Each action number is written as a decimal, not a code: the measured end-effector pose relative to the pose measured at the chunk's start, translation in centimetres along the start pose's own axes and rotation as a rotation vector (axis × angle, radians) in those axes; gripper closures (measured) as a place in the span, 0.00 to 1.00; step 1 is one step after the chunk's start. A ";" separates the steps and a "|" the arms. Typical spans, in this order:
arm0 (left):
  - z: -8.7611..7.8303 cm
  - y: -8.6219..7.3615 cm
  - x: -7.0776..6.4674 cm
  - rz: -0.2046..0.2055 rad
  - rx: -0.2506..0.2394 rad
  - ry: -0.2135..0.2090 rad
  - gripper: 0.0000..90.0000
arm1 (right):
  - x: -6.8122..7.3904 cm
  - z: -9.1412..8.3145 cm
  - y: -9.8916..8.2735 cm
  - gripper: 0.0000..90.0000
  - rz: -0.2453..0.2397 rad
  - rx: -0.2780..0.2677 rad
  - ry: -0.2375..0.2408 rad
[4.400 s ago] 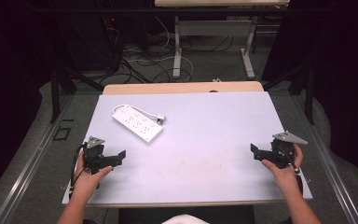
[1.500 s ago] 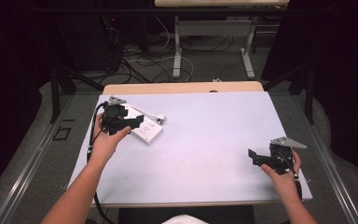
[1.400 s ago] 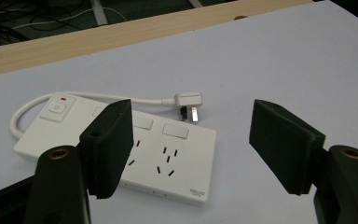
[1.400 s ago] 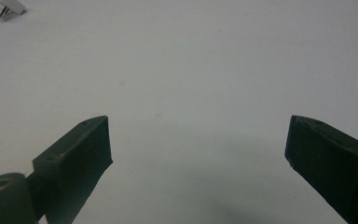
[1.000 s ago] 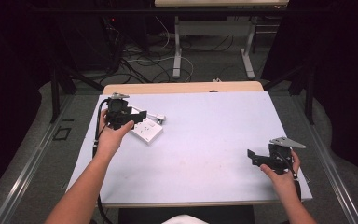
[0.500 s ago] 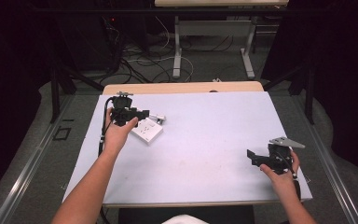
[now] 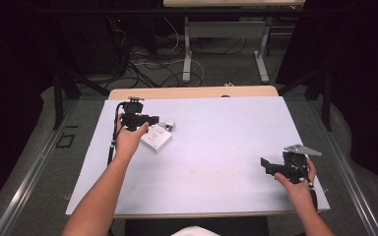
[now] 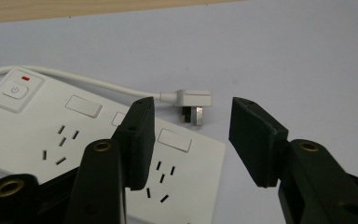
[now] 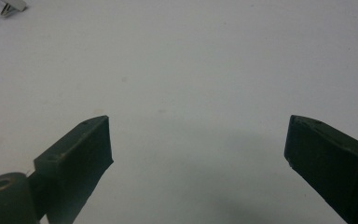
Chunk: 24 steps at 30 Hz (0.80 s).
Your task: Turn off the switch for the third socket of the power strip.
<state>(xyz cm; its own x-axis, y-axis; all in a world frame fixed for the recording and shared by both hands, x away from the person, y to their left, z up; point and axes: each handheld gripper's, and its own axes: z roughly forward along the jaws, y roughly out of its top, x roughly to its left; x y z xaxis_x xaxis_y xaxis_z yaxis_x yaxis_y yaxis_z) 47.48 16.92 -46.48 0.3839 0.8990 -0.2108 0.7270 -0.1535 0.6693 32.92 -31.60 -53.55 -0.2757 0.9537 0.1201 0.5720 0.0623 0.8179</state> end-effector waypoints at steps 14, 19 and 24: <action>1.9 -0.1 -0.1 -0.010 0.027 0.001 0.72 | -0.1 0.2 -0.1 0.08 0.003 0.006 0.004; 2.5 -0.2 -0.1 -0.021 0.044 0.011 0.77 | -0.1 0.3 -0.1 0.08 0.003 0.001 0.000; 3.2 -0.3 -0.1 -0.031 0.062 0.016 0.83 | -0.1 0.4 -0.1 0.08 0.002 0.006 0.006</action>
<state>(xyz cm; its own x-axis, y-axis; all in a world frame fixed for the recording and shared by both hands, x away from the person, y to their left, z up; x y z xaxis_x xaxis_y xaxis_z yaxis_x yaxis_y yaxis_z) 49.00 15.58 -48.91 0.3518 0.9101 -0.2190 0.7726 -0.1501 0.6169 33.16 -31.62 -53.89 -0.2788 0.9521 0.1255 0.5775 0.0619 0.8140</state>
